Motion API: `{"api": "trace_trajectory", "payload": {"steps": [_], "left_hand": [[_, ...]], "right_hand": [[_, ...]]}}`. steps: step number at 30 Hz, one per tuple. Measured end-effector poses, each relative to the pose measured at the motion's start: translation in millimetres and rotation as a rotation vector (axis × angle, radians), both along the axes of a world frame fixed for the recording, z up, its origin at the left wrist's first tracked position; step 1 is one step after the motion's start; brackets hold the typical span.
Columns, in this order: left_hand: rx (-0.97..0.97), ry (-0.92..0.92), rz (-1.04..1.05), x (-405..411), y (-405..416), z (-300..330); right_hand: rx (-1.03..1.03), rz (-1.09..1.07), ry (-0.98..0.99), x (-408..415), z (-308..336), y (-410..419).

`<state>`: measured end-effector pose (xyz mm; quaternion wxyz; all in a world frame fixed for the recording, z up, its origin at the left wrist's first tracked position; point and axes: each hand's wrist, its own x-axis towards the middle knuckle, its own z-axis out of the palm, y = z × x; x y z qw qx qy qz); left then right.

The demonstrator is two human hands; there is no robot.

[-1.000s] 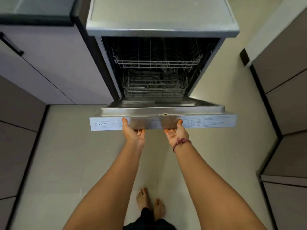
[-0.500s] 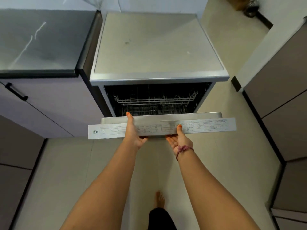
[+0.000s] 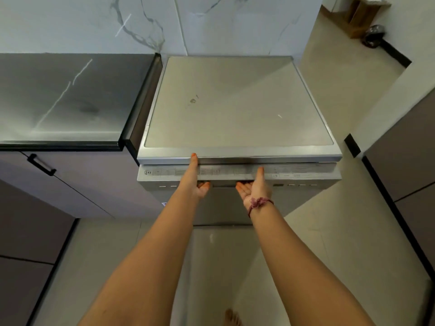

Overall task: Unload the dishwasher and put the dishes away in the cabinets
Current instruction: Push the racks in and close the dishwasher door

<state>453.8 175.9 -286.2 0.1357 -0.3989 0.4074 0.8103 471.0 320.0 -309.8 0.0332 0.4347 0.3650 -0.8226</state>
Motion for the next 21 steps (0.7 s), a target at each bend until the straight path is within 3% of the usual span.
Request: {"api": "trace_trajectory", "payload": {"steps": [7,21], "left_hand": [[-0.040,-0.041,0.158,-37,10,-4],[-0.040,-0.068,0.163,-68,-14,-23]], "right_hand": [[0.280,0.151,-0.058,-34,17,-6],[0.177,0.112,-0.116,-55,18,-2]]}}
